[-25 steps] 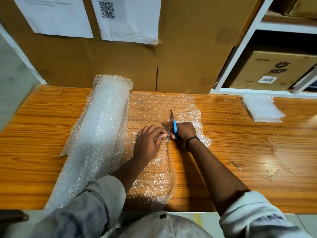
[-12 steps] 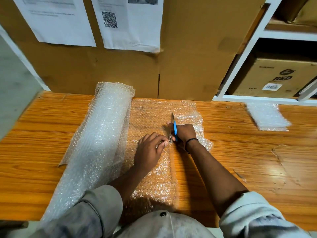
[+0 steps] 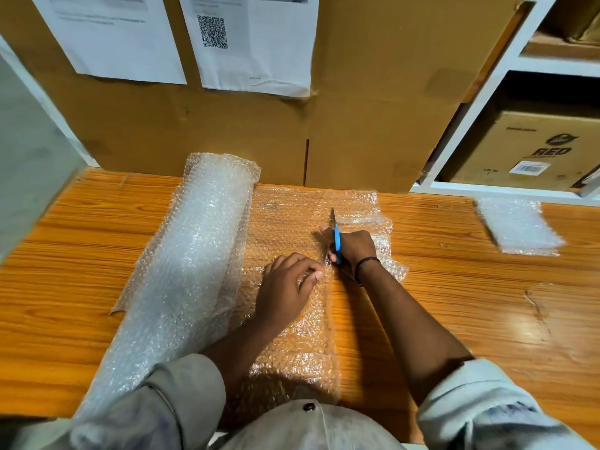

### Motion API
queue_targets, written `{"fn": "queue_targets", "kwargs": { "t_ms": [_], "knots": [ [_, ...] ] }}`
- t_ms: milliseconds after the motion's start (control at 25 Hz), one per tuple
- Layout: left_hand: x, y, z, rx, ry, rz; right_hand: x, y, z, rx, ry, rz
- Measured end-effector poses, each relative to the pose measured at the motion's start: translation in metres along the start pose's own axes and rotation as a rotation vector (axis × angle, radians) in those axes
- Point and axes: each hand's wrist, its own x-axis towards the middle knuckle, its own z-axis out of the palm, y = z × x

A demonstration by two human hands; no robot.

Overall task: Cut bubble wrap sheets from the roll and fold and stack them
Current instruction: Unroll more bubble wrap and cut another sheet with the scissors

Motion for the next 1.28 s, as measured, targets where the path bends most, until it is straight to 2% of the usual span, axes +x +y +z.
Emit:
{"fn": "queue_targets", "kwargs": {
  "t_ms": [120,240,480,720,840,1280],
  "knots": [
    [0.015,-0.001,0.000,-0.017,0.046,-0.070,-0.002,-0.003,0.000,0.029,0.014,0.003],
    [0.057,-0.001,0.001,0.162,0.040,-0.081,-0.002,-0.005,-0.002,0.050,0.003,0.015],
    [0.119,-0.016,0.012,0.279,-0.153,-0.149,0.003,-0.001,-0.001,0.095,0.011,0.043],
    [0.124,-0.019,0.027,0.314,-0.059,-0.196,0.001,-0.004,-0.003,0.154,-0.015,0.059],
    [0.122,-0.022,0.032,0.337,-0.049,-0.154,0.002,-0.009,-0.002,0.193,-0.035,0.089],
    [0.122,-0.028,0.033,0.240,-0.005,-0.134,0.016,-0.035,0.004,0.212,-0.047,0.064]
  ]
}}
